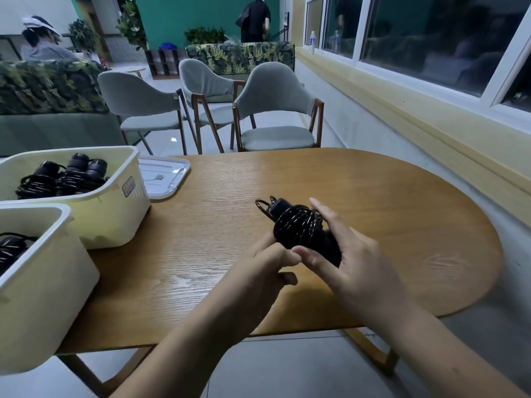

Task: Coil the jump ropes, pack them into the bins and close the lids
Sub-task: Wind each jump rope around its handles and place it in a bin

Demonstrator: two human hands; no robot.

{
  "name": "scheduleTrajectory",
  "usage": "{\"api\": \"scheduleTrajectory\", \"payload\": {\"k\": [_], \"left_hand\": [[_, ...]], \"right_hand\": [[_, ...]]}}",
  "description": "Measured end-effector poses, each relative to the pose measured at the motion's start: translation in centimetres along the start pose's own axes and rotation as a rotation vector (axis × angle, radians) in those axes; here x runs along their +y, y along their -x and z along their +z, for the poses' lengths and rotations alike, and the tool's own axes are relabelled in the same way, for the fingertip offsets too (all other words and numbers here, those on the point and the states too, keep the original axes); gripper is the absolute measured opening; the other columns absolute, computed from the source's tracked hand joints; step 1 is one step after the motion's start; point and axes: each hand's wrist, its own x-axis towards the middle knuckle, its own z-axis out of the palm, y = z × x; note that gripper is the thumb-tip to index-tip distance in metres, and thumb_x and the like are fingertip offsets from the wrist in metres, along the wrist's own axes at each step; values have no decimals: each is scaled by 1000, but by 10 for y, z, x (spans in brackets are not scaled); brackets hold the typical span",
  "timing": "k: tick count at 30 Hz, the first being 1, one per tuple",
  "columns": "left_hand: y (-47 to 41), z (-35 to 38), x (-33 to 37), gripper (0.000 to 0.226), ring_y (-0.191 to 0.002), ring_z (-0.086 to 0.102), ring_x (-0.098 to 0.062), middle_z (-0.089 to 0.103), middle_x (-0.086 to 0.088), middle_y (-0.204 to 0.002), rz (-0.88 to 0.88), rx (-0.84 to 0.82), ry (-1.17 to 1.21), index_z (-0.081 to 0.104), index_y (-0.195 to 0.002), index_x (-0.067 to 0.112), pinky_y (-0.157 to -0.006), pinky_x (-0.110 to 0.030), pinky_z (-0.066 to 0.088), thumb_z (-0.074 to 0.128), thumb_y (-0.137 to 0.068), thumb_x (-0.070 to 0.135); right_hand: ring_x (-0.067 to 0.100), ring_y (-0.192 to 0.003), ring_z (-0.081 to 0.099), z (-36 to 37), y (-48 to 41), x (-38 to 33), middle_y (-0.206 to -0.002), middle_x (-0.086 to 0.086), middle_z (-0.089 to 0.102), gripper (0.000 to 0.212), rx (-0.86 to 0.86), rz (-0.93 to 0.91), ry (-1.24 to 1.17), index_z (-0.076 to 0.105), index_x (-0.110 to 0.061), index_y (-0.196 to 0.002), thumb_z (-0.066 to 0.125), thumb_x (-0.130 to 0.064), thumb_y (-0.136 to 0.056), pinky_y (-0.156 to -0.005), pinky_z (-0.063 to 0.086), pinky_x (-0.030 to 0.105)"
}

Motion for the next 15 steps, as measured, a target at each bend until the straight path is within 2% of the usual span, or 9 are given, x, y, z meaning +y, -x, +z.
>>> {"api": "scheduleTrajectory", "payload": {"k": [2, 4, 6, 8, 12, 15], "left_hand": [[0, -3, 1, 44, -109, 59, -13, 71, -7, -132, 4, 3, 5, 72, -128, 23, -84, -37, 39, 62, -86, 28], [0, -4, 3, 46, -109, 60, -16, 71, -11, -132, 1, 54, -47, 72, -131, 20, -90, -40, 40, 65, -93, 44], [2, -6, 6, 56, -115, 66, -24, 74, -11, -129, -1, 131, -98, 72, -132, 15, -102, -46, 45, 64, -96, 57], [5, -7, 11, 57, -124, 69, -29, 77, -12, -126, 12, 211, -82, 74, -128, 13, -116, -54, 46, 67, -96, 60], [15, -11, 27, 51, -124, 70, -21, 78, -6, -124, 49, 329, -106, 74, -127, 17, -115, -51, 47, 64, -97, 56], [25, -20, 43, 55, -124, 69, -22, 77, -6, -124, 67, 395, -126, 72, -130, 18, -112, -46, 48, 70, -94, 60]], "right_hand": [[2, -98, 63, 4, -1, 2, -121, -19, 63, 85, 18, -27, 97, 24, -49, -167, 39, -88, -93, -73, 52, 20], [15, -91, 66, 12, -2, 2, -116, -9, 64, 88, 74, -85, 204, 24, -40, -170, 38, -86, -96, -65, 54, 32], [20, -84, 64, 22, -3, -2, -105, -3, 62, 90, 130, -174, 321, 25, -27, -171, 41, -79, -100, -61, 47, 31], [21, -84, 62, 30, -4, -7, -102, -1, 59, 89, 143, -236, 367, 23, -19, -172, 42, -73, -104, -62, 47, 32], [20, -90, 61, 40, -9, -23, -109, 1, 58, 89, 134, -271, 350, 15, -14, -173, 38, -69, -107, -64, 50, 32], [15, -90, 57, 46, -14, -37, -115, -3, 56, 90, 92, -242, 249, 10, -21, -174, 35, -75, -106, -63, 48, 29]]}}
